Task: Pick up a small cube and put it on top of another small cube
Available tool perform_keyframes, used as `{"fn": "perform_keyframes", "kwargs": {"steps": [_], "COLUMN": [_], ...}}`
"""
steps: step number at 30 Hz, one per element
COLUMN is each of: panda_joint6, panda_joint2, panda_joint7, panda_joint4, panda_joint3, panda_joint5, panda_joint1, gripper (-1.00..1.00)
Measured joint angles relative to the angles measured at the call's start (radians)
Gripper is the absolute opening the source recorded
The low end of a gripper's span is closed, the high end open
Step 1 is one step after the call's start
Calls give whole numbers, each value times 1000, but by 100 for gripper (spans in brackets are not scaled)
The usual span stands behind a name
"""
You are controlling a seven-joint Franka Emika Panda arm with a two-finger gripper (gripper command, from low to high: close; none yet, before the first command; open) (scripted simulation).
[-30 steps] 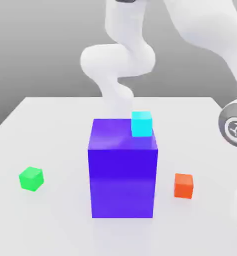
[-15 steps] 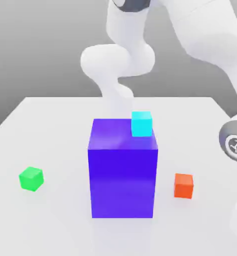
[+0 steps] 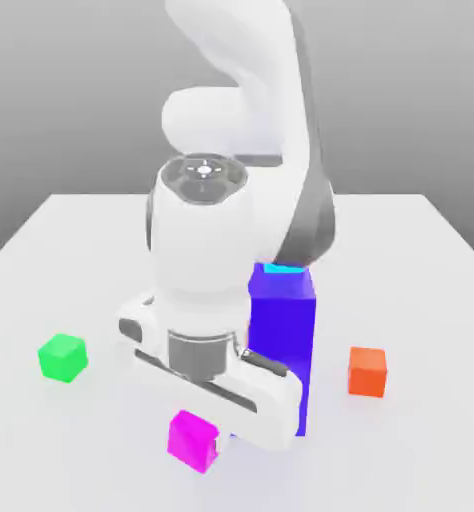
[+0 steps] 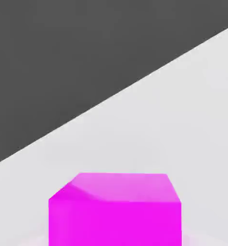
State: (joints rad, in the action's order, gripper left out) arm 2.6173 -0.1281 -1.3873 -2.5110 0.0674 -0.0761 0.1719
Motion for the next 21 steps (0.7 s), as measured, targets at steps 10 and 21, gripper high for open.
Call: {"fn": "perform_keyframes", "kwargs": {"steps": [10,21], "panda_joint6": [52,278], "panda_joint2": [251,60], "panda_joint7": [-225,-146], "panda_joint4": [-281,-317], "panda_joint3": [177,185], "panda_joint5": [-14,150], "panda_joint1": [367,399], "gripper": [-100,100]}}
